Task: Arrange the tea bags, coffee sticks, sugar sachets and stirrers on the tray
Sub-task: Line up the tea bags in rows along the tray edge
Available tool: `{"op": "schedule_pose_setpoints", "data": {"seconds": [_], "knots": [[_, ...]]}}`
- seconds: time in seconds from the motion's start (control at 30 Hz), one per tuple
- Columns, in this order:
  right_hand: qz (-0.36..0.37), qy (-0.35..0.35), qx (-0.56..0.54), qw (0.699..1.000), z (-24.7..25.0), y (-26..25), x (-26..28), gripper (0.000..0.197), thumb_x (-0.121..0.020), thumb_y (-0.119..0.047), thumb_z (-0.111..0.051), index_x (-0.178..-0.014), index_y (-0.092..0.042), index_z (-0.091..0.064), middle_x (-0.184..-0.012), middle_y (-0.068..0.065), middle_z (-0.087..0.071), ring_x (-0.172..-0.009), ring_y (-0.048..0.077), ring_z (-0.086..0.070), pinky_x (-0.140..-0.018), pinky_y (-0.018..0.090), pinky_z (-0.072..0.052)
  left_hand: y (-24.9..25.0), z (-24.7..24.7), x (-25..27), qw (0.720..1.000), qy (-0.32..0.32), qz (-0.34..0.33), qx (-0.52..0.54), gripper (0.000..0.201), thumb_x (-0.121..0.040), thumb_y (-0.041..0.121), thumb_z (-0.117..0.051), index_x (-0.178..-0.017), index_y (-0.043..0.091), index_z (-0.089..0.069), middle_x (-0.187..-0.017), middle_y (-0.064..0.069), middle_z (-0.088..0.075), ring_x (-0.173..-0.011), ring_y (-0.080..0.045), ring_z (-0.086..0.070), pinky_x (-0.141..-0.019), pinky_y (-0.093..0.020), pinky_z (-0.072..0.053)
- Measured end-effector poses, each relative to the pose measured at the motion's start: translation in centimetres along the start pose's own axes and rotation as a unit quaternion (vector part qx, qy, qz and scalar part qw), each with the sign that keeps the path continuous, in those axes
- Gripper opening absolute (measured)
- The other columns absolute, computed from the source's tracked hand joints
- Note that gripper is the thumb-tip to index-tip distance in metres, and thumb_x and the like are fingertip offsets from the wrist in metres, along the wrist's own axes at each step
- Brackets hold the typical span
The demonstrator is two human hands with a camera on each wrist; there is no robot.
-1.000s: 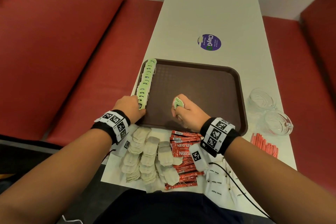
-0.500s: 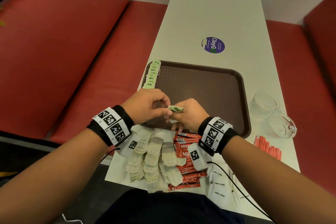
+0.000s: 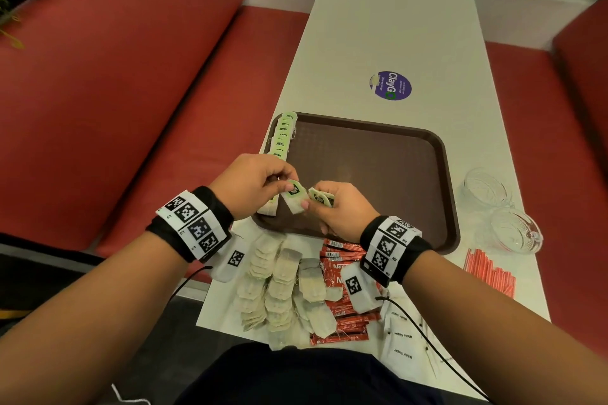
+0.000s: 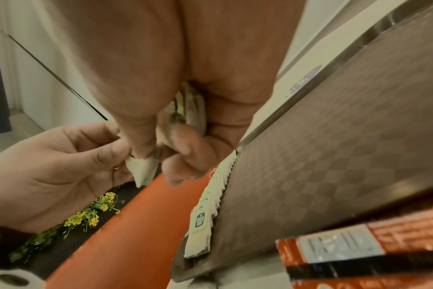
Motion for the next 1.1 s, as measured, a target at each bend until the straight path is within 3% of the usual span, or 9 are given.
{"op": "schedule_pose_setpoints", "data": {"seconds": [0.07,0.17,0.33,0.47,0.67,0.77,0.87,1.0,1.1], "knots": [[0.002,0.015,0.001,1.0,0.2,0.1,-0.2,0.025,-0.1,-0.036,-0.058,-0.083,-0.018,-0.065,-0.067,0.007,-0.069,-0.049,0.019,-0.056,-0.057,0.03,-0.05,-0.5,1.0,0.1,0.999,0.033,0.004,-0.014,0.005,-0.091,0.016,-0.07,-0.092,0.02,-0.071,-0.083,0.015,-0.062,-0.076,0.003,-0.055,-0.07,-0.007,-0.038],[-0.002,0.029,0.019,0.999,0.5,0.5,-0.4,0.031,-0.103,-0.037,-0.05,-0.082,-0.019,-0.065,-0.072,0.002,-0.068,-0.053,0.009,-0.053,-0.062,0.031,-0.048,-2.3,1.7,0.2,0.998,0.048,0.043,-0.026,0.004,-0.093,0.018,-0.066,-0.094,0.022,-0.068,-0.087,0.013,-0.063,-0.079,0.001,-0.057,-0.071,-0.013,-0.041],[-0.029,0.026,-0.005,0.999,0.6,1.2,-0.4,0.016,-0.101,-0.025,-0.048,-0.092,-0.021,-0.06,-0.069,-0.007,-0.055,-0.058,0.012,-0.048,-0.062,0.03,-0.04,-5.7,-1.2,0.6,0.986,-0.078,0.129,-0.073,0.006,-0.096,0.02,-0.06,-0.097,0.023,-0.065,-0.081,0.007,-0.067,-0.076,-0.012,-0.06,-0.07,-0.028,-0.047],[-0.051,0.017,-0.037,0.998,0.3,1.0,0.2,0.014,-0.084,-0.026,-0.045,-0.098,-0.023,-0.048,-0.081,0.004,-0.059,-0.062,0.016,-0.048,-0.06,0.033,-0.041,-8.5,-4.1,1.1,0.965,-0.154,0.183,-0.11,0.009,-0.097,0.026,-0.06,-0.103,0.027,-0.067,-0.095,0.005,-0.07,-0.088,-0.015,-0.063,-0.082,-0.032,-0.051],[-0.053,0.013,-0.022,0.998,0.8,0.4,1.2,0.015,-0.079,-0.029,-0.042,-0.093,-0.024,-0.045,-0.098,0.022,-0.065,-0.066,0.02,-0.049,-0.062,0.037,-0.043,-9.5,-4.2,0.1,0.968,-0.074,0.19,-0.148,0.023,-0.089,0.03,-0.071,-0.112,0.028,-0.065,-0.103,0.006,-0.055,-0.096,-0.017,-0.056,-0.08,-0.029,-0.04],[-0.048,0.015,-0.008,0.999,1.1,0.7,1.2,0.005,-0.091,-0.02,-0.044,-0.09,-0.024,-0.048,-0.083,0.015,-0.06,-0.066,0.021,-0.051,-0.063,0.039,-0.044,-9.1,-3.7,0.3,0.958,-0.029,0.22,-0.179,0.025,-0.086,0.042,-0.071,-0.099,0.026,-0.058,-0.097,0.005,-0.055,-0.089,-0.018,-0.055,-0.077,-0.032,-0.044],[-0.039,0.014,0.025,0.999,1.2,1.0,1.2,0.012,-0.097,-0.015,-0.047,-0.091,-0.025,-0.049,-0.079,0.005,-0.057,-0.066,0.019,-0.052,-0.063,0.038,-0.045,-8.8,-5.0,0.5,0.938,-0.081,0.255,-0.219,0.036,-0.082,0.056,-0.068,-0.087,0.024,-0.055,-0.085,0.005,-0.06,-0.079,-0.018,-0.058,-0.071,-0.032,-0.049],[-0.01,0.018,0.051,0.998,1.3,0.8,1.4,0.004,-0.098,-0.019,-0.056,-0.094,-0.021,-0.057,-0.083,-0.003,-0.062,-0.071,0.015,-0.055,-0.068,0.034,-0.047,-8.5,-6.0,0.4,0.919,-0.142,0.258,-0.262,0.031,-0.084,0.048,-0.068,-0.094,0.021,-0.057,-0.093,-0.002,-0.065,-0.083,-0.023,-0.06,-0.071,-0.032,-0.049],[0.001,0.04,0.064,0.997,1.9,1.0,1.5,0.008,-0.095,-0.024,-0.065,-0.09,-0.026,-0.059,-0.084,-0.006,-0.065,-0.075,0.013,-0.059,-0.069,0.032,-0.051,-7.1,-5.3,-0.3,0.94,-0.104,0.233,-0.225,0.031,-0.089,0.055,-0.061,-0.091,0.024,-0.058,-0.086,0.003,-0.063,-0.078,-0.017,-0.059,-0.07,-0.033,-0.049]]}}
Point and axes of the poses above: each hand's wrist, its own x-axis away from the middle knuckle, its own z-axis out of the back of the hand, y = z × x, the point moved 8 cm from there along -x, towards the middle knuckle
